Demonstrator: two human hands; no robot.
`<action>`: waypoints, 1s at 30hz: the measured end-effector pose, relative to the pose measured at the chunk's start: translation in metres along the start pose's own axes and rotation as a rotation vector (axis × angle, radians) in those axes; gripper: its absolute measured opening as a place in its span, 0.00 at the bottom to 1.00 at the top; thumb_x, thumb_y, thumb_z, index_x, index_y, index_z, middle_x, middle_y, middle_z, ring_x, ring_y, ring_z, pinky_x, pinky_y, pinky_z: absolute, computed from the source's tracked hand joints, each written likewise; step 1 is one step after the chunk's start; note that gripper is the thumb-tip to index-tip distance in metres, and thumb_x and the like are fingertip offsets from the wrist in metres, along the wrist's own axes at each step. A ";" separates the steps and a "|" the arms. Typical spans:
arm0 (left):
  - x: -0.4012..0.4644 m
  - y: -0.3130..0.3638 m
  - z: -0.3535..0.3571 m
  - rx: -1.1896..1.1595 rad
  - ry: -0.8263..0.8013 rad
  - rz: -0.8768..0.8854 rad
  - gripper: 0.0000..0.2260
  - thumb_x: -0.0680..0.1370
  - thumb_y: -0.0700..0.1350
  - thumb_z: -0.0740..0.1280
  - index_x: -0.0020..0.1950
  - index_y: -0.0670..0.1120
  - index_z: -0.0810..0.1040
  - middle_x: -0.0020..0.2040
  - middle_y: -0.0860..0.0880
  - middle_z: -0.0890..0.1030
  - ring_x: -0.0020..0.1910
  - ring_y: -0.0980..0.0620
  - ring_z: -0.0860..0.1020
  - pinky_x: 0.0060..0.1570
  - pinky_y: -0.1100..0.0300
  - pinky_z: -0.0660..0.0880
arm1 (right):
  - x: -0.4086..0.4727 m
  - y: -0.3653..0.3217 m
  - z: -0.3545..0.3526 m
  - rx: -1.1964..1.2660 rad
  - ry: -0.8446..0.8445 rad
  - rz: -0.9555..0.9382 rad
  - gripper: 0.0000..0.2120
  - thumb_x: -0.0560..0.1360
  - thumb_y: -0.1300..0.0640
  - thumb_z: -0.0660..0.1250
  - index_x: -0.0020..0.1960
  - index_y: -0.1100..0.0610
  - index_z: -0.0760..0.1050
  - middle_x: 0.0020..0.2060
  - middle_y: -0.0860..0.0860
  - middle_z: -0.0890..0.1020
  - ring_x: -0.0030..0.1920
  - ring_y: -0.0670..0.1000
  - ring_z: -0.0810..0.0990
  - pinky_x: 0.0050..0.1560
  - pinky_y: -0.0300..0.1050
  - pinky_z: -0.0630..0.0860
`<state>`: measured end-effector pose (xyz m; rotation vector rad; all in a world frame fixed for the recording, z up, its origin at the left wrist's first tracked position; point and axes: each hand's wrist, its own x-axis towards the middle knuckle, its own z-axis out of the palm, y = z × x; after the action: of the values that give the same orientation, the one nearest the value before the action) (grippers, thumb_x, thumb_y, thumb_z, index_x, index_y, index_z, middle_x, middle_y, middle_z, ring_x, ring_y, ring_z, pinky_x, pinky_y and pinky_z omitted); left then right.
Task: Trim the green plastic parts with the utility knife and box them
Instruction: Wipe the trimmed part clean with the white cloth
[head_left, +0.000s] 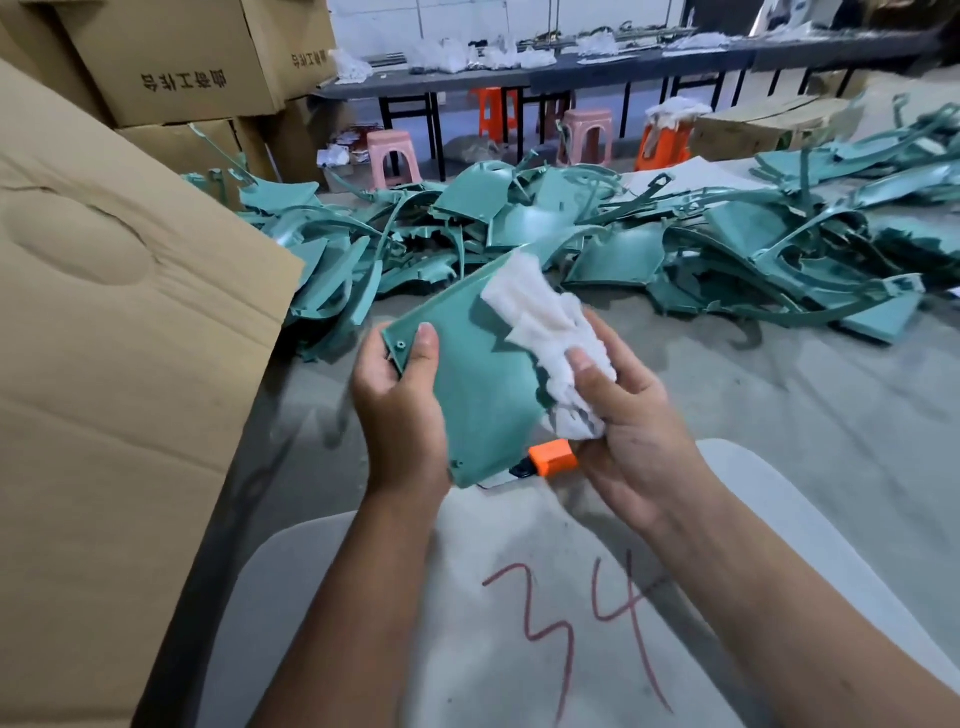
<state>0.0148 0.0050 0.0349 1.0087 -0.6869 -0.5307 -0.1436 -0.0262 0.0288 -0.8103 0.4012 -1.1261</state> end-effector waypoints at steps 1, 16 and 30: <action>0.001 0.000 -0.002 0.037 -0.003 0.057 0.02 0.81 0.41 0.65 0.50 0.46 0.78 0.46 0.48 0.84 0.46 0.49 0.82 0.49 0.50 0.81 | 0.000 0.001 -0.001 -0.074 0.028 -0.019 0.24 0.76 0.61 0.71 0.71 0.58 0.76 0.60 0.59 0.85 0.54 0.56 0.86 0.52 0.51 0.85; -0.013 -0.008 0.013 -0.003 0.040 0.052 0.06 0.80 0.43 0.69 0.47 0.52 0.75 0.43 0.58 0.85 0.42 0.59 0.82 0.42 0.61 0.79 | -0.001 0.011 0.005 -0.315 0.073 -0.088 0.10 0.80 0.58 0.69 0.61 0.55 0.82 0.53 0.60 0.87 0.50 0.58 0.86 0.50 0.59 0.82; 0.002 0.004 0.000 -0.144 -0.188 -0.186 0.13 0.74 0.30 0.71 0.53 0.44 0.73 0.49 0.45 0.86 0.53 0.35 0.84 0.47 0.31 0.81 | 0.011 -0.018 -0.014 -0.164 0.473 -0.056 0.12 0.86 0.51 0.61 0.52 0.51 0.82 0.41 0.50 0.85 0.37 0.51 0.84 0.37 0.47 0.82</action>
<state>0.0165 0.0056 0.0392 0.8992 -0.7133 -0.8343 -0.1593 -0.0451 0.0341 -0.6947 0.8787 -1.3501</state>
